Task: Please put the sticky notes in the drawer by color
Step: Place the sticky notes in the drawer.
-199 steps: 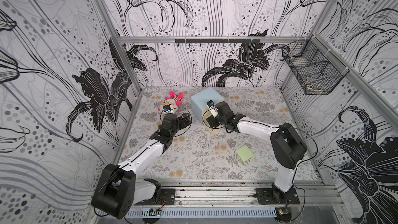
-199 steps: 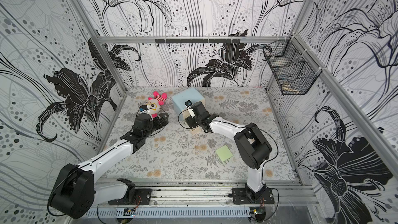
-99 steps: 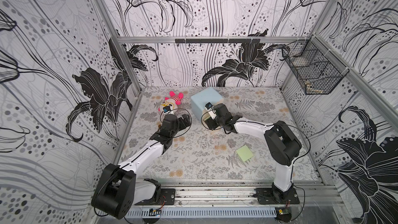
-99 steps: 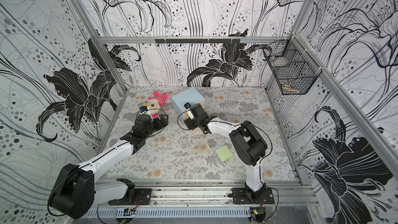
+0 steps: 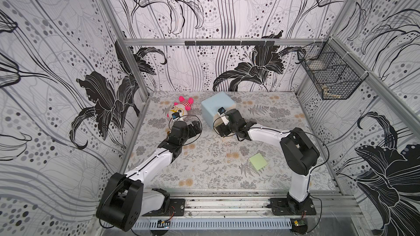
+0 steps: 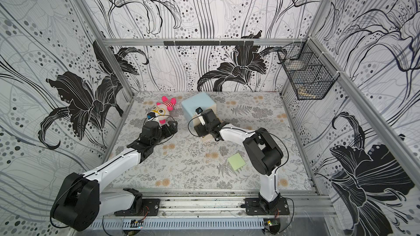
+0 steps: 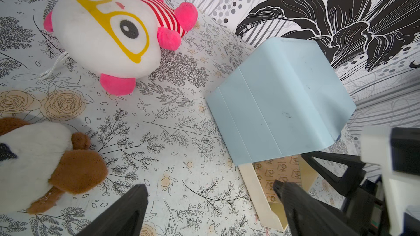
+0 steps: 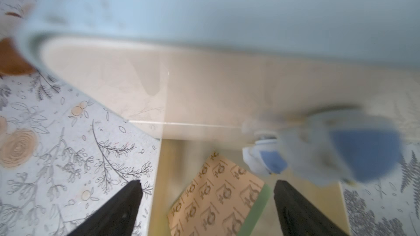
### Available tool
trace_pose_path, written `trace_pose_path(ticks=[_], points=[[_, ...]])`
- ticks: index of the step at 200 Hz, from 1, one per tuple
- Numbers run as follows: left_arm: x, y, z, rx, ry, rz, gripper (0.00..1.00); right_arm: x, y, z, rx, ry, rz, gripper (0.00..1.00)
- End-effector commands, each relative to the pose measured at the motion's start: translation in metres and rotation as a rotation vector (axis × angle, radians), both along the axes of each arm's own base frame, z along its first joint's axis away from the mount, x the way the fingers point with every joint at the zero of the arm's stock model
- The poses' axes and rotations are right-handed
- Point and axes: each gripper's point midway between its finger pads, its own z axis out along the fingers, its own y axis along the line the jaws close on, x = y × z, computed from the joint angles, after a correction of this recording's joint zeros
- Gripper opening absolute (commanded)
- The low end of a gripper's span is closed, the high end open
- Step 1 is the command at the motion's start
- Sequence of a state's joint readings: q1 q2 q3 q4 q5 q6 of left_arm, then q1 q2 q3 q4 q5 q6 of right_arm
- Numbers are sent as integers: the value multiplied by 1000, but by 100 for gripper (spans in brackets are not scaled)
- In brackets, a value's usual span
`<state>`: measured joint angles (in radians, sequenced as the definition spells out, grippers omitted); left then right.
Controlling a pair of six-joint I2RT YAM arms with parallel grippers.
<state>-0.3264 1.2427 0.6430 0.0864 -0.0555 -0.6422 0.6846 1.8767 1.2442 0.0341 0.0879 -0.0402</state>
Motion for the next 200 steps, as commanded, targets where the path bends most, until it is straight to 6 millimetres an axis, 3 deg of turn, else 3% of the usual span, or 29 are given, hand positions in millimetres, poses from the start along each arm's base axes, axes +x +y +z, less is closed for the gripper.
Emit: trace_pose_path(ticks=[1, 17, 24, 28, 43, 79, 118, 144, 170, 200], points=[[6, -1, 7, -18, -44, 1, 97, -8, -21, 40, 72, -38, -92, 96], [6, -3, 4, -24, -40, -7, 97, -19, -35, 39, 96, -10, -145, 97], [7, -4, 4, -27, -39, -8, 97, -25, -40, 29, 100, 18, -163, 96], [7, -5, 4, -30, -40, -11, 97, -27, -43, 39, 125, 9, -174, 96], [9, -8, 2, -42, -39, -23, 97, -35, -54, 33, 140, 50, -228, 96], [10, -18, 12, -61, -71, -74, 97, -59, -89, 16, 112, 158, -377, 94], [1, -29, 24, -70, -142, -137, 97, -119, -147, -13, 51, 347, -605, 96], [-7, -42, 28, -98, -190, -193, 97, -163, -174, -37, 35, 474, -704, 99], [-12, -54, 29, -110, -220, -245, 97, -188, -182, -59, 90, 567, -708, 99], [-11, -62, 27, -120, -216, -277, 97, -198, -184, -75, 125, 626, -706, 99]])
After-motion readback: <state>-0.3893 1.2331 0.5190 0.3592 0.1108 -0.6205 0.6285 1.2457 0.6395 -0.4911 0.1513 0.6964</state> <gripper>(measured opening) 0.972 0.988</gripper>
